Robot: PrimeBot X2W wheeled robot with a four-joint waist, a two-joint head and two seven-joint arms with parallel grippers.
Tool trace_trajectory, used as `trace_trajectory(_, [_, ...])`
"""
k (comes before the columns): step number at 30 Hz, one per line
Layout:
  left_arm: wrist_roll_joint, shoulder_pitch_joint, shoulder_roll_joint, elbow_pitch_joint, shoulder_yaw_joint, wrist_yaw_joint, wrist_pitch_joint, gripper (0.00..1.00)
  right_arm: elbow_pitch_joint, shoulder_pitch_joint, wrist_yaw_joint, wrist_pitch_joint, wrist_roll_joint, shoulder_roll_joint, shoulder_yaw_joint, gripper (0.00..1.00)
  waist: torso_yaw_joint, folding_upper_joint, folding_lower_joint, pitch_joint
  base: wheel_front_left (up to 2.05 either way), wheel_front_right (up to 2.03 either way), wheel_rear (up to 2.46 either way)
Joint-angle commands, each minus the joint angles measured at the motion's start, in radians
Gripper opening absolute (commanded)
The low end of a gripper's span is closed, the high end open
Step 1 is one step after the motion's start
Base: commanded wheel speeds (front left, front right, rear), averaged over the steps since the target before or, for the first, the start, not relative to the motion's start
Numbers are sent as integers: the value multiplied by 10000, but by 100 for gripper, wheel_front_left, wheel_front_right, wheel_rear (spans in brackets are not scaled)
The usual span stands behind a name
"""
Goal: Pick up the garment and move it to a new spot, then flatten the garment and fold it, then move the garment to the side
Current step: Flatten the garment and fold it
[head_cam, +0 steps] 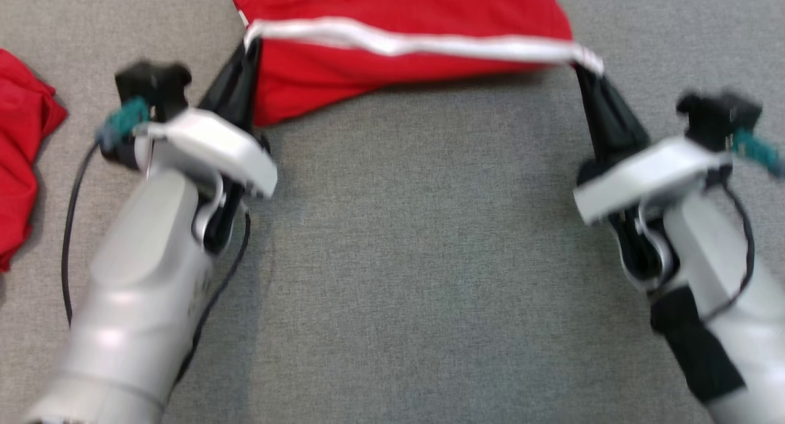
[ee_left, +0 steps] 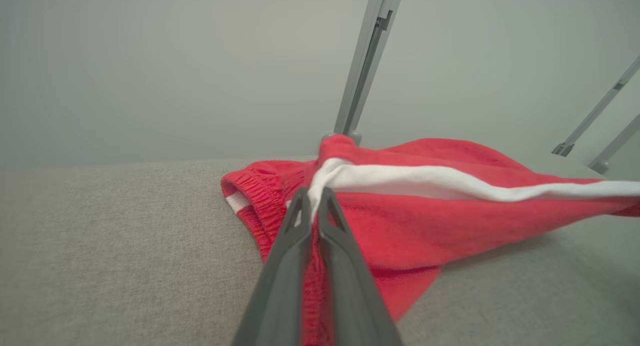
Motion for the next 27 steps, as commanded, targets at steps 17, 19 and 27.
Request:
trace_trajectory(17, [1518,6053,673,-4789,906,921,37,0,-3563,6261,2,581,-1015,123,-1745,0,-412,0,0,-1793,0,0,0])
trace_trajectory(19, [1530,6592,754,-5293,881,1114,165,0,-4095,6855,2,876,-1171,269,-1947,0,-464,0,0,-1999,0,0,0])
trace_trajectory(27, [1384,8563,1239,-7556,950,1959,1231,0,-6284,8919,2,2437,-2021,735,-2977,0,-570,0,0,-2711,0,0,0])
